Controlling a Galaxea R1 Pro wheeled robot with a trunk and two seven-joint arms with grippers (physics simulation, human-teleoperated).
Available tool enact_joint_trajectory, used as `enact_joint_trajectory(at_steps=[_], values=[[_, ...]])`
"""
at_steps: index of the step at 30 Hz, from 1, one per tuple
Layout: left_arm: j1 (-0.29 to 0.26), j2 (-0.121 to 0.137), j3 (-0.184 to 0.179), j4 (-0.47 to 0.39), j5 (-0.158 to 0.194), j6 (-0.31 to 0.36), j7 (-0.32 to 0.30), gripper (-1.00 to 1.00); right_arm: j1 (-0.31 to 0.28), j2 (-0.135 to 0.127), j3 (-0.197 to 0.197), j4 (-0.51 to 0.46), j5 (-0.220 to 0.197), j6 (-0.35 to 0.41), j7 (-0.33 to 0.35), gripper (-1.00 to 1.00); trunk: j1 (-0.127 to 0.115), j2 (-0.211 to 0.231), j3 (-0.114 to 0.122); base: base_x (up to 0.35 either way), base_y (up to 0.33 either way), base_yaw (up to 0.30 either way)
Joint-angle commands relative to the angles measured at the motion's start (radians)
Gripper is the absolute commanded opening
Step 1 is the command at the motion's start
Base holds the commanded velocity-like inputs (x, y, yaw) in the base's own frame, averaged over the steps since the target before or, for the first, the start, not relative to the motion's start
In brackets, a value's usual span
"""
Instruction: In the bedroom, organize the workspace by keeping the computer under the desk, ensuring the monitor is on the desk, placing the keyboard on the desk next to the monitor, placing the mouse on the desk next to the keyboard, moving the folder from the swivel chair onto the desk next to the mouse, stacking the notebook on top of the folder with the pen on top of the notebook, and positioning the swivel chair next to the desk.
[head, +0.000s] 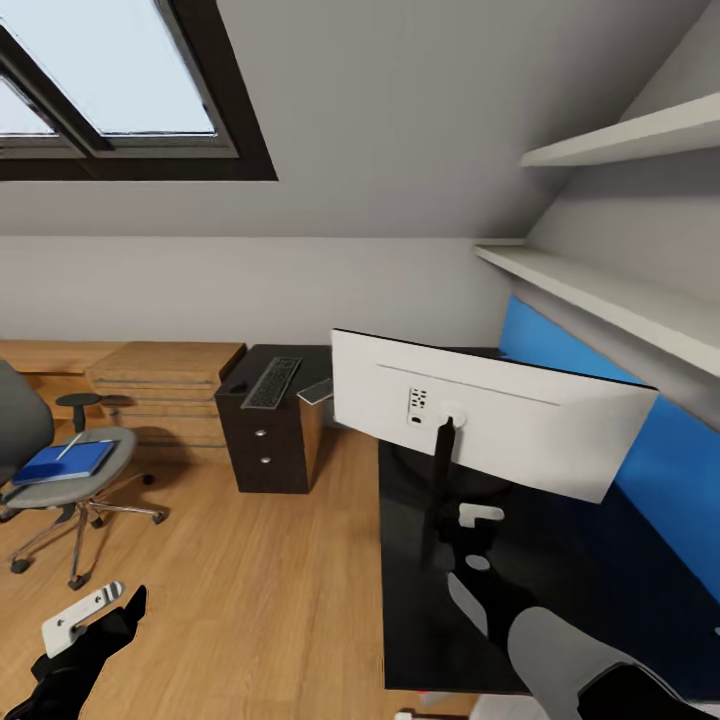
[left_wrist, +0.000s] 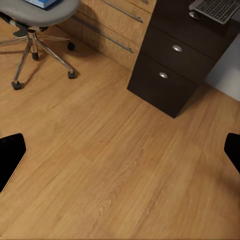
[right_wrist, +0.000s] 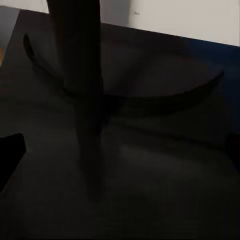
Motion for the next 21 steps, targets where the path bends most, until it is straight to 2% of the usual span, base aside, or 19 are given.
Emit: enact_joint_trajectory(at_steps=[1,4,9,12,21], values=[[0.0,0.001,-0.001,-0.002,0.01,0.004,0.006,1.0,-0.001,0.004,0.009,0.003,-0.003,-0.008,-0.005,1.0,0.001,-0.002,-0.002,-0.003,0.331,0.0],[0.0,0.001,-0.001,-0.002,0.01,0.004,0.006,1.0,0.0,0.014,0.009,0.009,0.033,-0.017,-0.006,1.0,0.001,-0.002,-0.002,-0.002,0.334,0.0],[0.0,0.001,0.0,-0.002,0.01,0.004,0.006,1.0,0.0,0.018,0.009,0.014,0.053,-0.024,-0.006,1.0,0.001,-0.002,-0.002,0.026,0.225,0.0],[0.0,0.001,0.0,-0.002,0.01,0.004,0.006,1.0,0.0,0.017,0.008,0.014,0.056,-0.025,-0.006,1.0,0.001,-0.002,-0.002,0.017,0.081,0.0],[0.0,-0.001,-0.003,-0.003,0.01,-0.023,0.005,1.0,0.0,0.011,0.007,0.061,0.059,-0.142,-0.006,1.0,0.001,-0.002,-0.002,0.041,0.006,0.0]])
